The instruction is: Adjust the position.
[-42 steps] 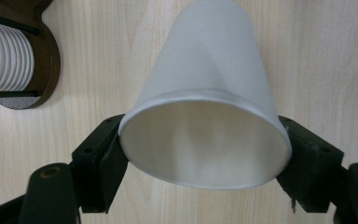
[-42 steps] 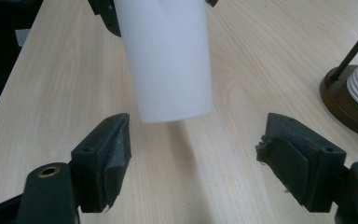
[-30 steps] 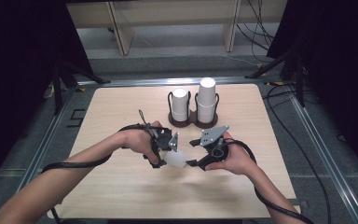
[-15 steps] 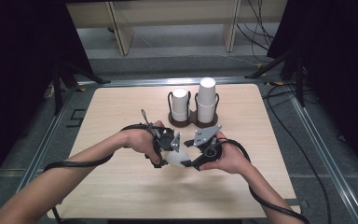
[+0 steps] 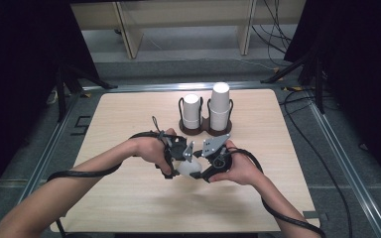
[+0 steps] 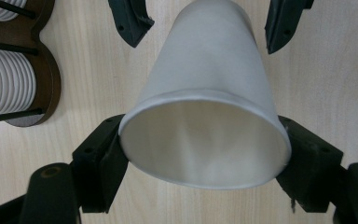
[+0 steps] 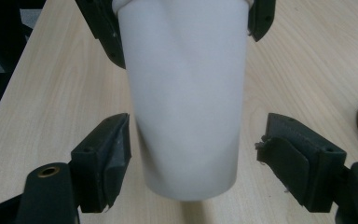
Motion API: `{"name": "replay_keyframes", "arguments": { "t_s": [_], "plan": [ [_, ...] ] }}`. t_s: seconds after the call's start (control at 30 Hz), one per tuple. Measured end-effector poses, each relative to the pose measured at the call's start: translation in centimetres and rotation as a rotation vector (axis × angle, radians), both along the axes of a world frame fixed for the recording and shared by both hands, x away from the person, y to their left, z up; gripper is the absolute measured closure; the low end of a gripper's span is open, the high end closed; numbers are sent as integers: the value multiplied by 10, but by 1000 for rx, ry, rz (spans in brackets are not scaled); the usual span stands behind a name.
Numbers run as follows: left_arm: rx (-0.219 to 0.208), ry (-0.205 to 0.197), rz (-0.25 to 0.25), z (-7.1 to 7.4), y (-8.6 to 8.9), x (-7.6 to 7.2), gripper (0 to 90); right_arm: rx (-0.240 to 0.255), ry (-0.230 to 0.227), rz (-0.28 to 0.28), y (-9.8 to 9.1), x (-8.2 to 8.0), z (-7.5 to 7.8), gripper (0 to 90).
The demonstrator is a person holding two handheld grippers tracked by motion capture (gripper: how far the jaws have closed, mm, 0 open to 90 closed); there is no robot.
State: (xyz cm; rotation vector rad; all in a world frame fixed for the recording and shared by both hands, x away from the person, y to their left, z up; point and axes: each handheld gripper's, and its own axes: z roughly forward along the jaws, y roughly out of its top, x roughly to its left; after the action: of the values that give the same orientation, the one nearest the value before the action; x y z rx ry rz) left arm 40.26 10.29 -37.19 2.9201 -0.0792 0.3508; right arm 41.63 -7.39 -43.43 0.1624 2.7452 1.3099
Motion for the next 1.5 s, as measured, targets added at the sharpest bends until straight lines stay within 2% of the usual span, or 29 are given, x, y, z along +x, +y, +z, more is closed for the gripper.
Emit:
{"name": "replay_keyframes", "arguments": {
  "t_s": [0.07, 0.1, 0.17, 0.23, 0.37, 0.43, 0.47, 0.57, 0.6, 0.67, 0.73, 0.8, 0.83, 0.93, 0.97, 1.0, 1.03, 1.07, 1.1, 1.13, 1.17, 1.2, 1.23, 1.27, 1.3, 1.4, 1.43, 1.47, 1.5],
  "plan": [
    [-6, -2, 0, 0, -1, -1, 245, -3, 19, -3, 2, -1, -1, 240],
    [-6, -2, 0, 0, -1, -1, 245, 0, -6, 5, 2, 0, -1, 240],
    [-7, 0, -9, 1, -2, -2, 245, 0, 15, 2, 4, 0, -3, 241],
    [-11, -6, -13, 2, -2, -2, 246, 4, 2, 3, 3, 0, -4, 242],
    [-14, -9, -18, 3, -2, -2, 246, 9, 19, 4, 4, -1, -7, 252],
    [-22, -9, -17, 3, -3, -2, 246, 14, 22, 9, 4, -1, -8, 272],
    [-47, -1, 1, 2, -3, -4, 247, 16, 23, 11, 4, -1, -8, 277],
    [-39, -7, -13, 4, -4, -4, 248, 29, 14, 15, 5, -1, -8, 297],
    [-38, -8, -15, 5, -4, -4, 248, 35, 35, 9, 5, -2, -8, 302],
    [-30, -16, -28, 5, -5, -4, 250, 39, 43, 5, 4, -3, -9, 310],
    [-26, -15, -32, 5, -5, -4, 250, 43, 25, 12, 4, -2, -10, 314],
    [-21, -14, -41, 5, -5, -4, 251, 42, 43, 13, 4, -4, -11, 321],
    [-13, -20, -59, 6, -5, -4, 251, 41, 27, 19, 4, -3, -11, 326],
    [-22, -18, -69, 6, -5, -3, 238, 39, 24, 25, 3, -4, -13, 329],
    [-83, -2, -54, 4, -2, -4, 229, 48, 29, 21, 2, -5, -14, 330],
    [-112, -9, -67, 4, 0, -4, 211, 54, 29, 20, 1, -6, -14, 331],
    [-133, -24, -71, 3, 2, -3, 177, 63, 27, 13, 0, -7, -15, 331],
    [-133, -24, -71, 3, 2, -3, 144, 63, 27, 13, 0, -7, -15, 331],
    [-197, -14, -49, 2, 9, -2, 141, 90, -3, -1, -5, -8, -17, 332],
    [-235, -9, -27, 1, 12, -2, 128, 102, -6, -7, -7, -8, -18, 332],
    [-285, -10, -3, -2, 16, -3, 105, 116, 13, -35, -11, -10, -20, 332],
    [-305, -24, 2, -3, 20, -2, 89, 136, -6, -42, -14, -10, -21, 332],
    [-341, -28, 23, -5, 24, -3, 79, 153, 2, -66, -18, -11, -22, 332],
    [-341, -28, 23, -5, 24, -3, 74, 171, -5, -90, -21, -12, -23, 332],
    [-439, -47, 80, -11, 31, -4, 73, 190, -17, -107, -25, -11, -23, 332],
    [-630, -42, 181, -22, 41, -6, 74, 265, -44, -182, -36, -13, -23, 331],
    [-630, -42, 181, -22, 41, -6, 79, 287, -41, -210, -39, -14, -23, 331],
    [-732, -24, 238, -30, 47, -8, 92, 322, -54, -232, -42, -14, -24, 330],
    [-774, -19, 258, -33, 49, -9, 98, 349, -45, -249, -44, -14, -24, 330]
  ]
}}
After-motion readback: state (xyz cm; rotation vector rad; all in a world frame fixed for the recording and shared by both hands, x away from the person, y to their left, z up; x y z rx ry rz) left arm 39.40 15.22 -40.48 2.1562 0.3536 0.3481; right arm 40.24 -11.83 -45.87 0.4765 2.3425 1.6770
